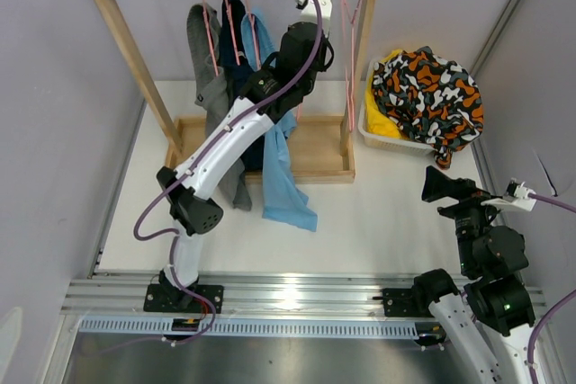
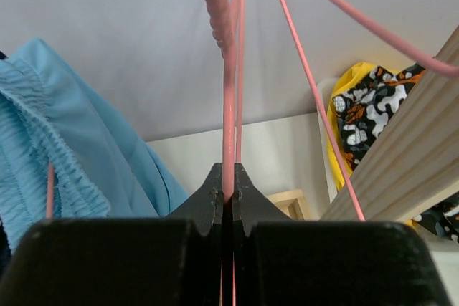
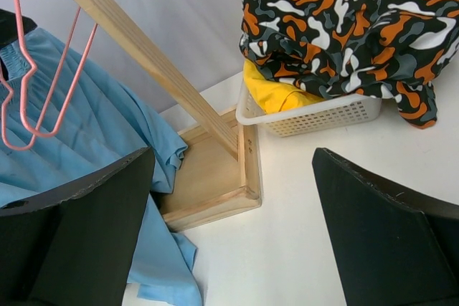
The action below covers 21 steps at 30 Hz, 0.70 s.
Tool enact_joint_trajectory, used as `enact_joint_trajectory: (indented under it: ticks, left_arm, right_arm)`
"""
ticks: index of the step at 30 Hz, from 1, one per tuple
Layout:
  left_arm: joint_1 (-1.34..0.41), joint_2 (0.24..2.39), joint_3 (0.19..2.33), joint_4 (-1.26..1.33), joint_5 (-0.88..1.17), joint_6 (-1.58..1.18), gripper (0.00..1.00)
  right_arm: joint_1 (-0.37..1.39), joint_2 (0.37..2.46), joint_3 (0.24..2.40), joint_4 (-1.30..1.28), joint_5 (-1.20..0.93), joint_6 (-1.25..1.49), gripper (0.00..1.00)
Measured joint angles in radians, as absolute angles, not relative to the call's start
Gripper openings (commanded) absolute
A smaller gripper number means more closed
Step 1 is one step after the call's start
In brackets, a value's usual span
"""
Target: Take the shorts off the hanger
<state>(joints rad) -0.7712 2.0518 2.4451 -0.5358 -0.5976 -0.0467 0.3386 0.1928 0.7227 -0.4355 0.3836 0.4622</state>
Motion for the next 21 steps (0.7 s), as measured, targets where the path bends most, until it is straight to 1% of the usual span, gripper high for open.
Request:
enact_joint_trajectory:
  ticks: [2, 4, 7, 10, 11, 13, 14, 21]
  left_arm:
    - [-0.77, 2.039, 2.41, -0.522, -0.588, -0.064, 0.01]
    - [-0.77, 2.02, 2.368, -0.505, -0.578, -0.08, 0.08]
    - [-0.77, 1.953, 2.26, -0.453, -0.555, -0.107, 0.1]
    - [-0.775, 1.842, 2.107, -0.431, -0.545, -0.13, 0.22]
    - [-0.777, 1.804, 2.053, -0.439, -0.545, -0.133, 0.31]
    - [-0.782, 1.748, 1.971, -0.45, -0.544, -0.146, 0.41]
    - [-0.786, 1.72, 1.929, -0.449, -0.542, -0.15, 0.5]
    - [-0.822, 1.508, 1.663, -0.461, -0.517, -0.155, 0.64]
  right_arm:
    - [0.339, 0.195, 0.721, -0.435, 0.383, 0.462, 0.99]
    - [0.339, 0.197, 0.72, -0.434, 0.383, 0.462, 1.0]
    - [0.339, 0.202, 0.72, -0.432, 0.382, 0.462, 0.99]
    - [0.339, 0.205, 0.72, -0.432, 0.379, 0.462, 1.0]
    - [0.339, 0.205, 0.72, -0.431, 0.377, 0.462, 0.99]
    - [0.339, 0.205, 0.72, -0.43, 0.376, 0.462, 0.99]
    - [0.339, 0.205, 0.72, -0.43, 0.376, 0.462, 1.0]
    - [0.339, 0.208, 0.717, -0.429, 0.373, 0.463, 0.99]
